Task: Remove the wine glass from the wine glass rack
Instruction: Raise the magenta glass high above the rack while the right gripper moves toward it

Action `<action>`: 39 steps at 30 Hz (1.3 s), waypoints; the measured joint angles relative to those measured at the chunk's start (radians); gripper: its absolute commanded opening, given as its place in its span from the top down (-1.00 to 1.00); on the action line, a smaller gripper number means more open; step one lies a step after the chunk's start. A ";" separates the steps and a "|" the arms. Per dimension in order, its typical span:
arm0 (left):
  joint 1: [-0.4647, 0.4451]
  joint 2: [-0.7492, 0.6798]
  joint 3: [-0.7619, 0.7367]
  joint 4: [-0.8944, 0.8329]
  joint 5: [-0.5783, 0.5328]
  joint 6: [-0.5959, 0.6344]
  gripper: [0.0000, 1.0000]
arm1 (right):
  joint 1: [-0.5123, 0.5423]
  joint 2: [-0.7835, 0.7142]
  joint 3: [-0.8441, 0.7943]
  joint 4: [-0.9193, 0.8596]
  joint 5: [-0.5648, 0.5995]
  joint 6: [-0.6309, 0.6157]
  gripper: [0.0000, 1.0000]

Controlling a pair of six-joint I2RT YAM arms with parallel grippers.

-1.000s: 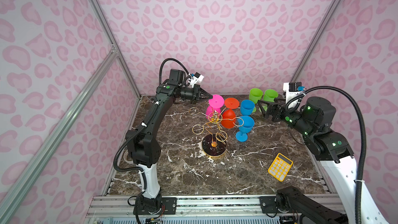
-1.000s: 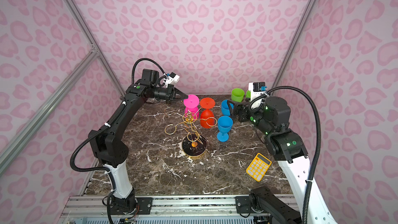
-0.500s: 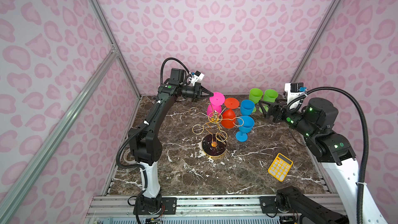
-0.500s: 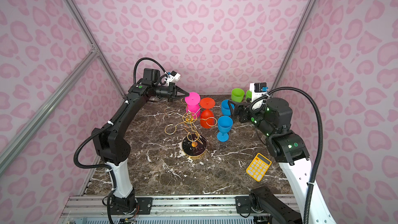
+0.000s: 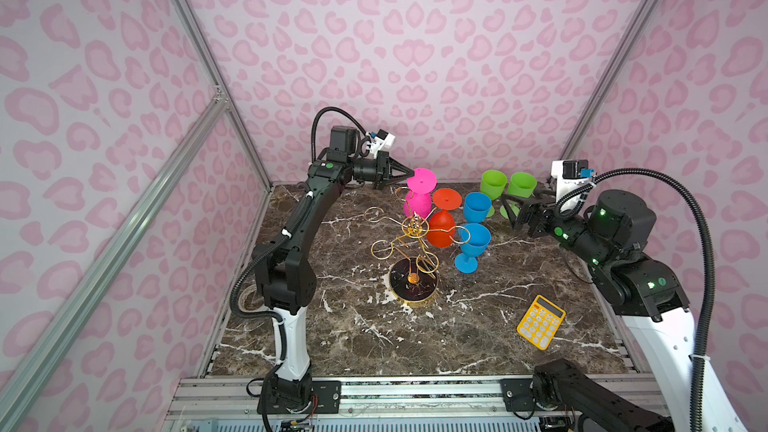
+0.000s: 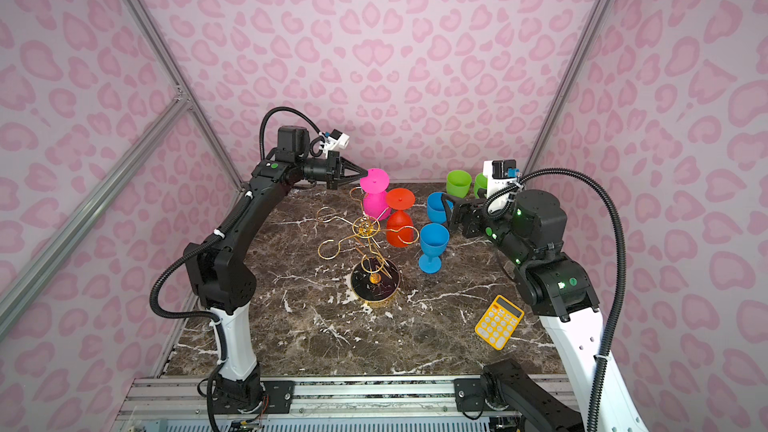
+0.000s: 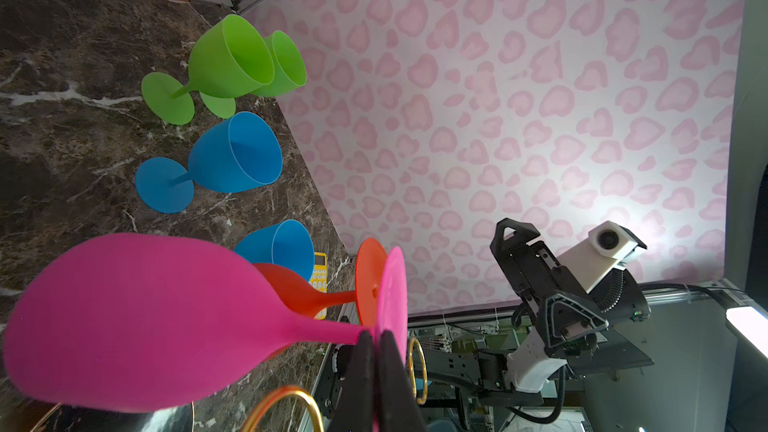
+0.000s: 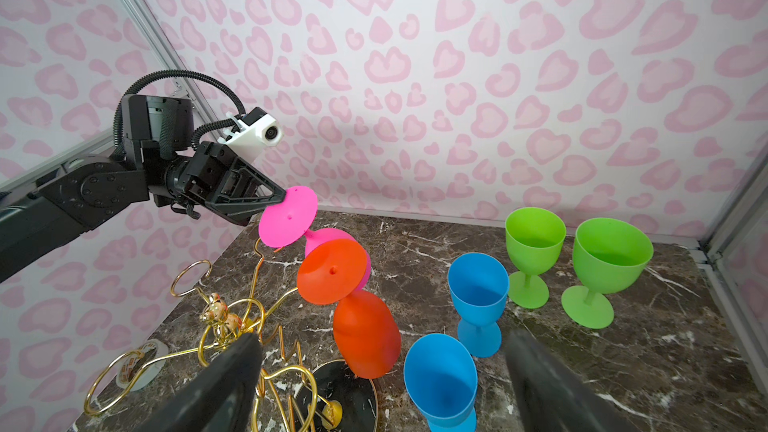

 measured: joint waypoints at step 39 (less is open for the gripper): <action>0.297 -0.109 0.080 0.253 0.000 -0.253 0.95 | 0.111 0.138 0.100 0.090 -0.082 -0.066 -0.88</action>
